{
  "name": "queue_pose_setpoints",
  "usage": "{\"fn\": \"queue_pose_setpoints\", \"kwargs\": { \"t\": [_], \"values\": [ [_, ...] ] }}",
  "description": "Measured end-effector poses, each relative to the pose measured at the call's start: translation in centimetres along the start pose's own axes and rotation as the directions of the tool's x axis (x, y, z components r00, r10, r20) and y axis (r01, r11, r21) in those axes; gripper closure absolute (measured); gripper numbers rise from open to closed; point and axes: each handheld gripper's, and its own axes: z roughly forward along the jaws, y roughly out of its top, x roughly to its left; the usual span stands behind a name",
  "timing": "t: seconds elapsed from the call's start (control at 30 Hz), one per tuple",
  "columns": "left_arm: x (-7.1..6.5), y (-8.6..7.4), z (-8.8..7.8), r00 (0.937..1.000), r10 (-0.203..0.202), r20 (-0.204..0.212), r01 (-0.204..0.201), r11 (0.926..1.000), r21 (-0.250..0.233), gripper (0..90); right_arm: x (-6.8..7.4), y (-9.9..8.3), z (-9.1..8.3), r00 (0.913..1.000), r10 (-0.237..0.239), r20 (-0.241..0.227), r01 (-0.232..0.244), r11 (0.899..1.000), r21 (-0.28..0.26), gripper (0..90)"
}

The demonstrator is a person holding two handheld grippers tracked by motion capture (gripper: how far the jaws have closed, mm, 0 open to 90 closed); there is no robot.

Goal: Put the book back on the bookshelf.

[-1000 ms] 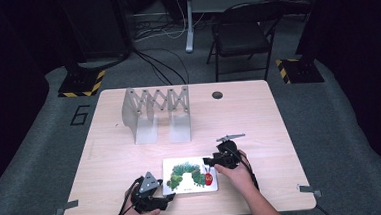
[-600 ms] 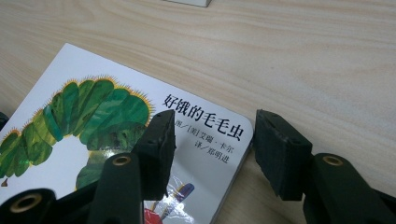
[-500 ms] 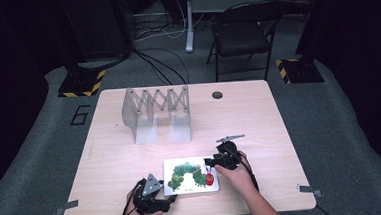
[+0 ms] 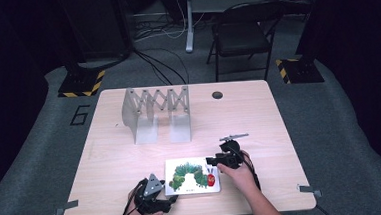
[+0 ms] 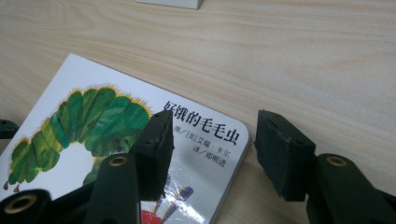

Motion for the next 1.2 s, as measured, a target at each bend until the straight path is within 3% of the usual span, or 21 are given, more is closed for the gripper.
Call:
{"fn": "queue_pose_setpoints", "kwargs": {
  "t": [0.1,0.23,0.33,0.43,0.53,0.93,1.03,1.2],
  "values": [
    [0.0,0.0,0.0,1.0000,0.000,0.001,0.000,1.0000,-0.001,27.6,-0.1,0.0,0.1,0.9996,0.023,-0.018,-0.023,1.000,0.008,45.5],
    [-0.1,0.0,0.0,0.9999,0.000,0.012,0.000,1.0000,0.008,26.9,-0.1,0.0,0.5,0.9997,0.008,-0.025,-0.008,1.000,0.010,44.0],
    [-0.1,0.1,0.0,1.0000,0.000,0.007,0.000,0.9999,0.011,26.8,0.2,0.0,0.5,1.0000,-0.008,-0.004,0.008,1.000,0.014,44.7],
    [-0.2,0.0,0.1,1.0000,-0.002,-0.001,0.002,1.0000,0.009,26.0,0.2,0.0,0.4,0.9998,0.017,0.001,-0.017,1.000,0.018,47.5],
    [-0.1,0.1,0.1,0.9999,0.010,0.011,-0.010,0.9998,0.018,23.9,0.1,0.0,0.3,0.9998,0.018,-0.002,-0.018,1.000,0.008,48.7],
    [-0.5,0.2,0.3,0.9998,0.018,-0.009,-0.018,0.9995,0.025,19.8,0.3,0.1,-0.2,0.9998,0.015,0.009,-0.015,1.000,-0.013,51.8],
    [-0.5,0.2,0.2,0.9998,0.017,0.004,-0.017,0.9994,0.031,19.2,0.2,0.1,-0.5,0.9996,0.026,-0.006,-0.026,0.999,-0.026,52.2],
    [-0.6,0.2,0.3,0.9998,0.018,-0.009,-0.018,0.9995,0.024,17.9,0.3,0.1,-0.9,0.9990,0.040,-0.018,-0.041,0.999,-0.033,52.4]
  ]
}}
